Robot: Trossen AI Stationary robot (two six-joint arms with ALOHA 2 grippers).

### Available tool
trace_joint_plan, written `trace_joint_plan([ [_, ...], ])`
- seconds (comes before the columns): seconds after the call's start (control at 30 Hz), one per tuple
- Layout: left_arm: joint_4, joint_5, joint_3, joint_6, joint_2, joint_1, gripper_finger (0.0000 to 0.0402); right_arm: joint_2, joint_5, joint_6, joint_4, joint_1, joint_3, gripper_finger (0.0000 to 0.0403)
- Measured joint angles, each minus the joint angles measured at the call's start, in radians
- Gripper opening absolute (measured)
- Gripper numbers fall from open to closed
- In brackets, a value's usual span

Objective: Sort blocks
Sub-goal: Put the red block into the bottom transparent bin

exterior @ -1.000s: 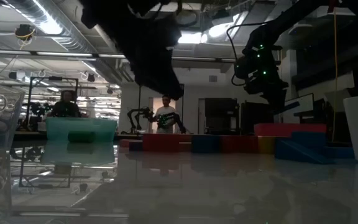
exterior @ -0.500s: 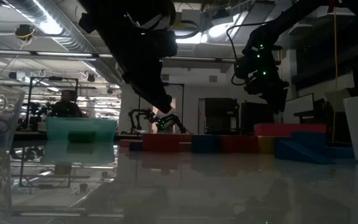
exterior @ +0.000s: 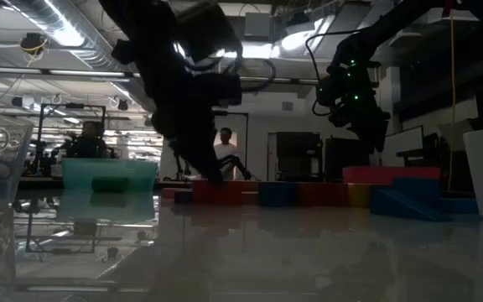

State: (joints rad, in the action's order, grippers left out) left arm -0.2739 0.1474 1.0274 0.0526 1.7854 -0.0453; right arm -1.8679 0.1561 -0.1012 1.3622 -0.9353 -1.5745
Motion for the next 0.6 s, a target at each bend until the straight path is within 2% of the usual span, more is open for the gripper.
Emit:
trace_joint_plan([
  [0.2, 0.008, -0.012, 0.001, -0.004, 0.038, 0.015, 0.0143, 0.000, -0.020, 0.000, 0.002, 0.000, 0.000, 0.0245],
  [0.33, 0.014, -0.017, 0.002, -0.030, 0.039, 0.015, 0.0100, 0.000, -0.088, 0.000, 0.004, 0.016, 0.000, 0.0234],
  [0.5, 0.026, -0.019, 0.002, -0.037, 0.031, 0.015, 0.0032, 0.026, -0.116, -0.017, 0.004, 0.088, 0.000, 0.0218],
  [0.6, 0.017, -0.018, 0.001, -0.027, 0.021, 0.016, 0.0031, 0.054, -0.116, -0.034, 0.003, 0.152, 0.000, 0.0208],
])
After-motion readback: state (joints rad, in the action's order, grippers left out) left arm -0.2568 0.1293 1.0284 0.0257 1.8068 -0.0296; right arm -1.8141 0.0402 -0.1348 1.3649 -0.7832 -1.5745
